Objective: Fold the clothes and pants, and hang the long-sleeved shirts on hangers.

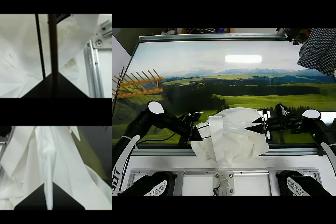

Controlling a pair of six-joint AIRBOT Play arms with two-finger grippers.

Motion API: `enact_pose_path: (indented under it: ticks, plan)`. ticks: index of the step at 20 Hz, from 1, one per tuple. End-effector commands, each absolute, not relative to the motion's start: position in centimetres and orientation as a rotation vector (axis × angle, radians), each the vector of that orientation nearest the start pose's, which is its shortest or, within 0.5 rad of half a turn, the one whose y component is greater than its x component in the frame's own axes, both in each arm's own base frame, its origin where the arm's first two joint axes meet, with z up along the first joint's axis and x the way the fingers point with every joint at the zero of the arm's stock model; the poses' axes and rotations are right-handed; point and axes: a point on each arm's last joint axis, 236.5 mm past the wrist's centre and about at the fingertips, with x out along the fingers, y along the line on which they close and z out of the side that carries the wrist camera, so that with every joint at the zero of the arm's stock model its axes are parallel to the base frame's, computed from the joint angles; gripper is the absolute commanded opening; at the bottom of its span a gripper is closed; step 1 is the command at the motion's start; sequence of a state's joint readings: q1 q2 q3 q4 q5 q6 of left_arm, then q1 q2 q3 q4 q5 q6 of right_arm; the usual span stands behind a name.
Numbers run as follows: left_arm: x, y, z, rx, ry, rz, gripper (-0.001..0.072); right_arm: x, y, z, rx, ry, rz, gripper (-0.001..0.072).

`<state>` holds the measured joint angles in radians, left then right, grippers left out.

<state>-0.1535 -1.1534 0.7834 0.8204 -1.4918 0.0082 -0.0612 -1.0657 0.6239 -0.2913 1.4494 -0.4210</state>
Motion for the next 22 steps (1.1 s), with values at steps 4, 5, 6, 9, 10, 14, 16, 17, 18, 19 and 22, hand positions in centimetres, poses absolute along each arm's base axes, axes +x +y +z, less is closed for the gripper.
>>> enact_pose_path:
  ticks: [4, 5, 6, 9, 10, 14, 16, 17, 18, 19, 22]
  plan:
    - [18.8, -17.8, -1.4, 0.479, 1.021, -1.609, 0.0238, 24.1, 21.1, 7.1, -0.234, 0.257, 1.506, 0.0009]
    - [19.0, -17.8, -1.4, 0.463, 1.037, -1.586, 0.0391, 24.1, 21.1, 7.1, -0.234, 0.257, 1.506, 0.0009]
    - [19.1, -17.8, -1.4, 0.453, 1.046, -1.570, 0.0388, 24.1, 21.1, 7.1, -0.234, 0.257, 1.506, 0.0009]
    - [19.4, -17.8, -1.5, 0.456, 1.041, -1.557, 0.0388, 24.1, 21.1, 7.1, -0.233, 0.256, 1.506, 0.0008]
    - [19.6, -17.9, -1.6, 0.457, 1.038, -1.545, 0.0388, 24.1, 21.1, 7.1, -0.233, 0.256, 1.506, 0.0008]
    - [21.0, -17.9, -1.4, 0.460, 1.019, -1.468, 0.0387, 24.0, 21.4, 8.1, -0.196, 0.226, 1.515, 0.0007]
    - [21.9, -17.9, -0.7, 0.488, 0.970, -1.424, 0.0388, 24.1, 21.5, 8.8, -0.172, 0.204, 1.512, 0.0007]
    - [22.1, -17.7, -0.4, 0.496, 0.955, -1.410, 0.0387, 24.2, 21.5, 8.8, -0.170, 0.201, 1.510, 0.0007]
    - [22.2, -17.5, 0.0, 0.497, 0.946, -1.397, 0.0386, 24.2, 21.6, 8.9, -0.167, 0.199, 1.509, 0.0008]
    - [22.4, -17.2, 0.2, 0.487, 0.947, -1.379, 0.0387, 24.3, 21.6, 9.2, -0.158, 0.190, 1.508, 0.0007]
    - [23.3, -15.9, 0.4, 0.420, 0.977, -1.304, 0.0387, 24.6, 21.8, 9.8, -0.135, 0.167, 1.496, 0.0007]
